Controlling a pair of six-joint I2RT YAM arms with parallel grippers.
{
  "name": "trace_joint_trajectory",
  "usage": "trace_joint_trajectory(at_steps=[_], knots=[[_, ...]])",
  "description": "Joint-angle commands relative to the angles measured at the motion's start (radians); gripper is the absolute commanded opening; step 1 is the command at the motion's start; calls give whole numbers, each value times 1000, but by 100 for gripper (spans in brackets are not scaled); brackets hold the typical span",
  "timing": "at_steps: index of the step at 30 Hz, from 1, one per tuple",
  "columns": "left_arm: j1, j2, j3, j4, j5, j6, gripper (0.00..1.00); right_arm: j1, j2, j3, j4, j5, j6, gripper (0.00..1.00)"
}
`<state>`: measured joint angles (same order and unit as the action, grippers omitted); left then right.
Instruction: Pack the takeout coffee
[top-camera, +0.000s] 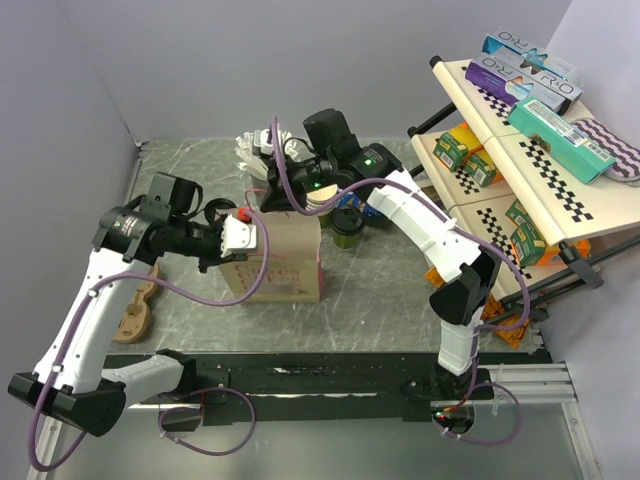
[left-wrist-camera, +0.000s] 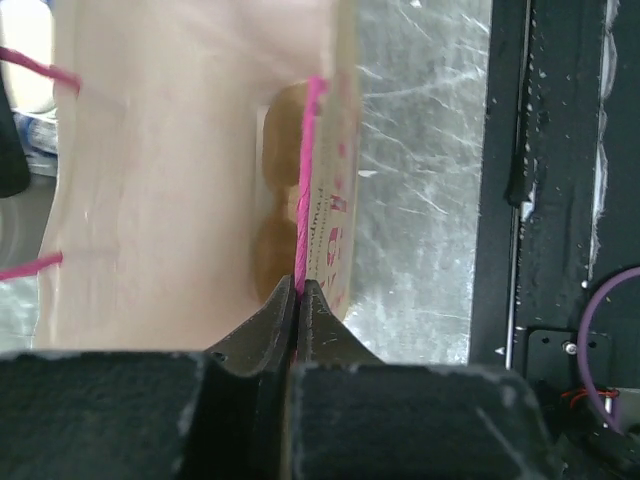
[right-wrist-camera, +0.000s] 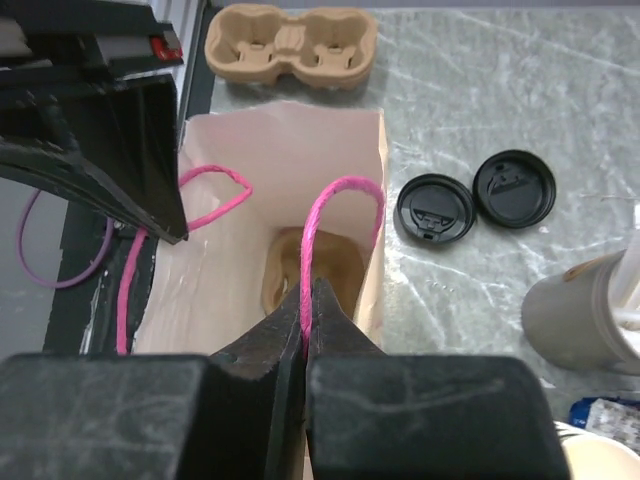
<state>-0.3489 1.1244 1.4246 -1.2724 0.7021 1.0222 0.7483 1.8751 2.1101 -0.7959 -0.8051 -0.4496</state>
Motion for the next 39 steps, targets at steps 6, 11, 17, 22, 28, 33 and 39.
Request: trace_joint_trajectory(at_steps=[6,11,17,22,28,33,39], knots=[[-5,-11,299,-24,-42,-43,1,0,-57,175,75,7,38,0],[-5,23,451,-56,-102,-40,1,-3,-73,206,210,90,80,0],[-5,26,520,-35,-144,-27,1,-1,-71,249,308,133,107,0],[-6,18,524,-19,-153,-20,1,-3,-65,266,350,149,135,0],[-5,2,493,-8,-156,-19,1,-4,-71,254,350,142,141,0],[-5,-8,473,2,-161,-22,1,-3,-73,234,346,136,141,0],[-5,-21,442,8,-165,-30,1,-1,-68,222,350,115,158,0]])
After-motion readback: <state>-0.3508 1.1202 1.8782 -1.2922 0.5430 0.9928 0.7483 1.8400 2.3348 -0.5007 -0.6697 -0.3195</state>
